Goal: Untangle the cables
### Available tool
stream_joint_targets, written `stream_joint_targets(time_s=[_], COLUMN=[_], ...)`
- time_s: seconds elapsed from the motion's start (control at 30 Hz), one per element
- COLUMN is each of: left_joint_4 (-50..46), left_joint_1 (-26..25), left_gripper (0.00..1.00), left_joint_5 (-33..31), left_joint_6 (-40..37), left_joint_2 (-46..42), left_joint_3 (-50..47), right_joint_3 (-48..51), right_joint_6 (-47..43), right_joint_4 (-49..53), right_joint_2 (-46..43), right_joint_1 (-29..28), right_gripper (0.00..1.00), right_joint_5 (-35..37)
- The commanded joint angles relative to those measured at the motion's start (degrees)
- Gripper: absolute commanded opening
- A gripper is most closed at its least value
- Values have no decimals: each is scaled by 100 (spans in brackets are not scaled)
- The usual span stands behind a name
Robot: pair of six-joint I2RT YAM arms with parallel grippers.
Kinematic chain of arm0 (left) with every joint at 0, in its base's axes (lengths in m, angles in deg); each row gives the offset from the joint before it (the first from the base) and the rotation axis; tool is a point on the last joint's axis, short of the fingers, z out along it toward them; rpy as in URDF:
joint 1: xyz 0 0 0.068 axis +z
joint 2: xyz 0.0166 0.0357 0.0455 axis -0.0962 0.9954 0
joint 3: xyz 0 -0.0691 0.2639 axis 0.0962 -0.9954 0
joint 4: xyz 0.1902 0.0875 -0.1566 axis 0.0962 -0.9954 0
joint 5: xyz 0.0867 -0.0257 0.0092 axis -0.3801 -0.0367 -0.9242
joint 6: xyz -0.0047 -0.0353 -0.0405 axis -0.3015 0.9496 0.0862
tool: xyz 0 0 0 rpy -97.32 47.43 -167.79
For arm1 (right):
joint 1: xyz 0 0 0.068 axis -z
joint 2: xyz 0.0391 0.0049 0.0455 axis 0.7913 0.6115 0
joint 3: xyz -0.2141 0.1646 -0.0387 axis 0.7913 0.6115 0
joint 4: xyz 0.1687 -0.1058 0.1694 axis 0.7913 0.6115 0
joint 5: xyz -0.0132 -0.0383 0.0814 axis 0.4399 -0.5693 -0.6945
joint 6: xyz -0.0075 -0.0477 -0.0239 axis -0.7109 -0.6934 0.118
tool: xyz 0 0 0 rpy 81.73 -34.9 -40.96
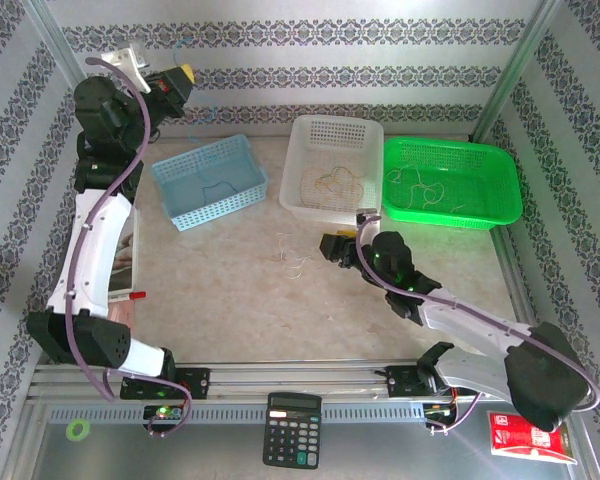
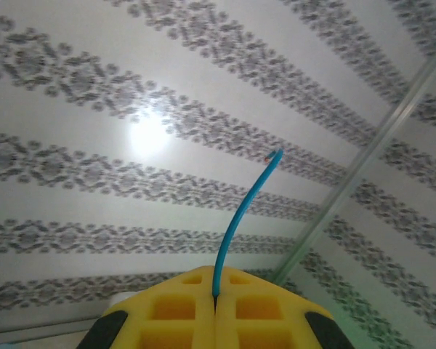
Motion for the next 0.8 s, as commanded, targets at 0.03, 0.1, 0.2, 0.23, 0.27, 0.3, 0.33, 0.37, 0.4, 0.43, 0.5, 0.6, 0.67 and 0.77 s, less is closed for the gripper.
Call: stream_joint_targets(time_s=[0.03,0.1,0.2,0.23,0.27,0.3,0.33,0.37,0.4,0.43,0.5,0.6,0.67,0.77], left_joint_4=[414,514,690,710,720,722,722,738,748,756,774,751,692,617], left_joint_1=[367,520,686,737,793,832,877,919,959,988,1035,1062,1062,1063], left_gripper=[0,0,0,0,0,0,0,0,0,0,0,0,0,0], left_joint_5=[85,105,113,109,127,151,168,198,214,238,274,329,354,456], left_joint_6=[-368,-436,-546,-562,-576,-595,-598,-593,-598,-605,-599,-635,-676,-777], left_joint_2=[271,374,440,460,482,500,519,529,546,553,577,605,636,682], left_joint_3=[-184,-324,-573,-633,-687,-739,-790,-836,-901,-946,-1051,-1191,-1303,-1574], right_joint_3=[138,180,248,271,291,307,314,328,325,324,325,310,307,292], right_joint_6=[-112,-105,-100,-102,-98,-91,-95,-78,-78,-85,-79,-85,-85,-83], right_joint_4=[379,471,578,596,623,648,665,681,691,702,702,703,698,705], right_joint_2=[-372,-518,-706,-755,-798,-837,-860,-868,-888,-887,-881,-863,-844,-823], right_joint_1=[80,99,113,115,126,123,134,132,141,142,153,152,158,160], right_gripper=[58,58,59,59,59,59,59,59,59,59,59,59,59,59], right_joint_5=[60,63,67,69,69,82,70,62,54,44,34,25,30,-7])
